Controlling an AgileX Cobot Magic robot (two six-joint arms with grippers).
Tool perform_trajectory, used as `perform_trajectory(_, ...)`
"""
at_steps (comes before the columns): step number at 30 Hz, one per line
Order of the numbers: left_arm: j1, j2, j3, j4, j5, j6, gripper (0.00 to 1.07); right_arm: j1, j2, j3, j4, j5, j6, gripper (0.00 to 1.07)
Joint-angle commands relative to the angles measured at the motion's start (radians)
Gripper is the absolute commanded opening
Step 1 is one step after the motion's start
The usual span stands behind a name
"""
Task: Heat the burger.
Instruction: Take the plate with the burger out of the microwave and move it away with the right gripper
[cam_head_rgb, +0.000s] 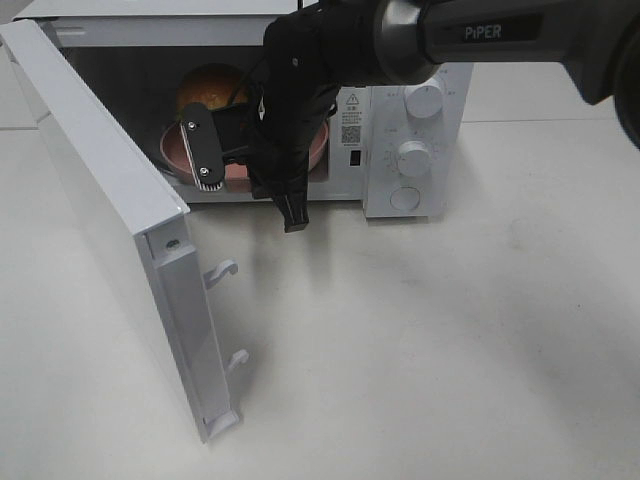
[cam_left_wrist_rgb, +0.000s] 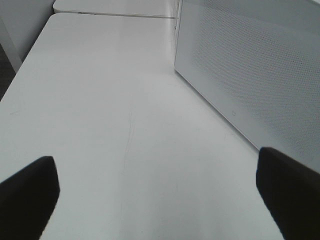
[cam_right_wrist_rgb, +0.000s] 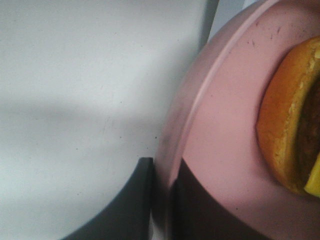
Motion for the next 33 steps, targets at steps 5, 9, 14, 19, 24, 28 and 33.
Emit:
perform_trajectory(5,0.0,-0.007,0.002,-0.001,-0.013,-0.004,1.01,0.006,-0.118,0.121,-0.015,-0.175,-0.038,0.0)
perform_trajectory(9,0.0,-0.007,0.002,-0.001,-0.013,-0.004,1.01,0.006,-0.153,0.186,-0.015,-0.214,-0.072,0.0)
perform_trajectory(14,0.0,-0.007,0.002,-0.001,-0.013,-0.004,1.01,0.006,-0.224,0.309,-0.015,-0.271,-0.116,0.0)
perform_trajectory(19,0.0,-0.007,0.002,-0.001,-0.013,-0.004,1.01,0.006,-0.27,0.377,-0.015,-0.302,-0.117,0.0)
perform_trajectory(24,0.0,-0.007,0.002,-0.001,-0.013,-0.004,1.01,0.006,-0.317,0.457,-0.014,-0.36,-0.117,0.0)
perform_trajectory(28,0.0,-0.007,0.002,-0.001,-0.013,-0.004,1.01,0.006,-0.351,0.508,-0.014,-0.394,-0.117,0.0)
perform_trajectory(33,0.0,-0.007,0.002,-0.001,-0.013,-0.004,1.01,0.006,-0.41,0.609,-0.014,-0.457,-0.14,0.0)
